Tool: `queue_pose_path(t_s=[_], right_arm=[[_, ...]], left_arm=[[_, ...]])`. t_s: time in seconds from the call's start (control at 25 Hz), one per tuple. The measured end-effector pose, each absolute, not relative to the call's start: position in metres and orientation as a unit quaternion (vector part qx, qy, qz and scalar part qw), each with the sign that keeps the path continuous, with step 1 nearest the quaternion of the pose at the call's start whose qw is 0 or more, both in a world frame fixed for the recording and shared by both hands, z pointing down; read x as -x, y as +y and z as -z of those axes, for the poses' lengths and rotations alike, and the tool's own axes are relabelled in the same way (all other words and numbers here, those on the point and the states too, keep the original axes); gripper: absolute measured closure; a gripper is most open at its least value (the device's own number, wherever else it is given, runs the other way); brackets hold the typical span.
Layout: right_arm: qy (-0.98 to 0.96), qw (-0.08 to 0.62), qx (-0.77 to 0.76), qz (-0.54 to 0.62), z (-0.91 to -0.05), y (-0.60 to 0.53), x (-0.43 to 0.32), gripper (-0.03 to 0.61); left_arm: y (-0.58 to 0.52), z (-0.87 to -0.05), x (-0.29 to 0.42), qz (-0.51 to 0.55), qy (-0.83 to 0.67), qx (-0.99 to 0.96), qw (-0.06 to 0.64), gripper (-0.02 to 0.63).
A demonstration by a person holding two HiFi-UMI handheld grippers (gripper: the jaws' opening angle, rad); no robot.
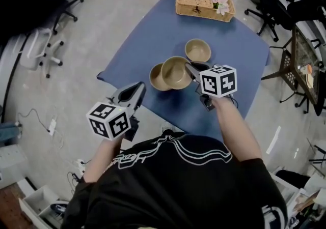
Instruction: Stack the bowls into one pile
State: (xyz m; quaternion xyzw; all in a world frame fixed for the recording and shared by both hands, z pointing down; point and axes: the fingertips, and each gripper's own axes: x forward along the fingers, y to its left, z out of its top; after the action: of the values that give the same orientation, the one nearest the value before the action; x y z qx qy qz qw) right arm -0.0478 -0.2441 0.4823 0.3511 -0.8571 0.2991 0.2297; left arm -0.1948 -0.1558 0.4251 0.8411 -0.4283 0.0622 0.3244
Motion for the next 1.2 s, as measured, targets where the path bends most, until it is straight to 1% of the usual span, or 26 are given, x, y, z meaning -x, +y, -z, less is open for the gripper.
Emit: queue_pose_path(t_s=[0.32,0.64,0.92,0.96,1.0,1.04,1.12,1.2], right_arm=[[-0.861,0.262,-0.329,-0.284,-0.502,-0.241,0.083,0.537],[-0.858,0.275,-0.328,-0.284,-0.524,-0.244,0.095,0.535],[-0.862,0.299,-0.323,-0.253,-0.529,-0.237,0.102,0.53],[-0.863,0.299,-0.323,-0.249,-0.528,-0.237,0.102,0.511],[-0.864,0.299,-0.323,-0.244,-0.527,-0.237,0.102,0.462],[-0.866,0.299,-0.322,-0.239,-0.526,-0.237,0.102,0.43],[-0.87,0.297,-0.322,-0.227,-0.522,-0.236,0.099,0.381],[-0.871,0.297,-0.324,-0.22,-0.518,-0.236,0.096,0.347]], left_arm=[[-0.158,-0.427,0.203,-0.058,-0.434,-0.837,0.328,0.591],[-0.16,-0.439,0.212,-0.066,-0.438,-0.831,0.335,0.591],[-0.163,-0.442,0.217,-0.066,-0.44,-0.829,0.338,0.591],[-0.164,-0.442,0.216,-0.067,-0.439,-0.83,0.338,0.591],[-0.164,-0.443,0.214,-0.067,-0.438,-0.831,0.337,0.591],[-0.165,-0.443,0.213,-0.069,-0.436,-0.832,0.337,0.591],[-0.167,-0.443,0.21,-0.069,-0.433,-0.833,0.337,0.591],[-0.169,-0.443,0.207,-0.068,-0.43,-0.835,0.337,0.591]])
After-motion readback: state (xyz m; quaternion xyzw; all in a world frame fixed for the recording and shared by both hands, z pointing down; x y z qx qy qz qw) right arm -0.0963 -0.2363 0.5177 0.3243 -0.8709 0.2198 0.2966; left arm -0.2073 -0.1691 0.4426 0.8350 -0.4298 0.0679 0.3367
